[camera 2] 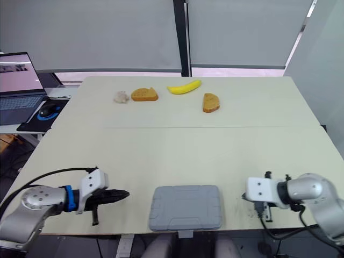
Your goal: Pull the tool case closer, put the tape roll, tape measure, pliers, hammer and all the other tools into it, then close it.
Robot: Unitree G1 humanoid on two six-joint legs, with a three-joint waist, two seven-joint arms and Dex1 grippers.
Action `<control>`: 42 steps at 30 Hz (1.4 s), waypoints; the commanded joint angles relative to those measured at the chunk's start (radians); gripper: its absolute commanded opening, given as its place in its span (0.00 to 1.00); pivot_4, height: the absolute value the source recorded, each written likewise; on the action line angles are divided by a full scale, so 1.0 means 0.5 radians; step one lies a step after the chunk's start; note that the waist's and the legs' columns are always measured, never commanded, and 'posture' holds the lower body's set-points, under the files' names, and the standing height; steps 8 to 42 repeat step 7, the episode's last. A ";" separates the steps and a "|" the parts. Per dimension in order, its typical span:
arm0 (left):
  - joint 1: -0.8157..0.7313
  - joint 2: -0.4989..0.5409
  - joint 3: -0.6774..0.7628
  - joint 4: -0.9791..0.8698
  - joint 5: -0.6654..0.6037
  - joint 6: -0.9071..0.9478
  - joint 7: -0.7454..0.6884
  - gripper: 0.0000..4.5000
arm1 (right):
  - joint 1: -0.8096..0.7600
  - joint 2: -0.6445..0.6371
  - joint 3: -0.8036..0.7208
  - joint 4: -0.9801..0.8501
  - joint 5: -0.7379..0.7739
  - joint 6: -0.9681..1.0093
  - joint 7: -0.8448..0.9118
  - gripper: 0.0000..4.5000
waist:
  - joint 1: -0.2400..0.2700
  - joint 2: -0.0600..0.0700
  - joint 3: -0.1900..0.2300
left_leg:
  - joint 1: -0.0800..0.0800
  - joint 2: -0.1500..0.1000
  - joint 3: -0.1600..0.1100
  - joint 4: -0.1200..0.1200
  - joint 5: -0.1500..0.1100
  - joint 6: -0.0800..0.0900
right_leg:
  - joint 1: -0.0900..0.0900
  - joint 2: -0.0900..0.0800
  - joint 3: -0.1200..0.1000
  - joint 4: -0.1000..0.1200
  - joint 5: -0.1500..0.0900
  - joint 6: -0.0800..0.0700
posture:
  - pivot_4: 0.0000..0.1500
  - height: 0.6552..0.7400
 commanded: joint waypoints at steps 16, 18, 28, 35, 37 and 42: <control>-0.035 0.057 0.143 -0.010 -0.069 -0.038 -0.084 0.00 | -0.070 -0.193 -0.342 0.096 0.297 -0.001 0.236 0.00 | -0.004 0.000 0.000 | 0.000 0.003 0.001 -0.001 0.000 0.000 | -0.001 0.001 0.000 0.000 0.000 0.000 | 1.00 1.00; -0.035 0.057 0.143 -0.010 -0.069 -0.038 -0.084 0.00 | -0.070 -0.193 -0.342 0.096 0.297 -0.001 0.236 0.00 | -0.004 0.000 0.000 | 0.000 0.003 0.001 -0.001 0.000 0.000 | -0.001 0.001 0.000 0.000 0.000 0.000 | 1.00 1.00; -0.035 0.057 0.143 -0.010 -0.069 -0.038 -0.084 0.00 | -0.070 -0.193 -0.342 0.096 0.297 -0.001 0.236 0.00 | -0.004 0.000 0.000 | 0.000 0.003 0.001 -0.001 0.000 0.000 | -0.001 0.001 0.000 0.000 0.000 0.000 | 1.00 1.00; -0.035 0.057 0.143 -0.010 -0.069 -0.038 -0.084 0.00 | -0.070 -0.193 -0.342 0.096 0.297 -0.001 0.236 0.00 | -0.004 0.000 0.000 | 0.000 0.003 0.001 -0.001 0.000 0.000 | -0.001 0.001 0.000 0.000 0.000 0.000 | 1.00 1.00; -0.035 0.057 0.143 -0.010 -0.069 -0.038 -0.084 0.00 | -0.070 -0.193 -0.342 0.096 0.297 -0.001 0.236 0.00 | -0.004 0.000 0.000 | 0.000 0.003 0.001 -0.001 0.000 0.000 | -0.001 0.001 0.000 0.000 0.000 0.000 | 1.00 1.00; -0.035 0.057 0.143 -0.010 -0.069 -0.038 -0.084 0.00 | -0.070 -0.193 -0.342 0.096 0.297 -0.001 0.236 0.00 | -0.004 0.000 0.000 | 0.000 0.003 0.001 -0.001 0.000 0.000 | -0.001 0.001 0.000 0.000 0.000 0.000 | 1.00 1.00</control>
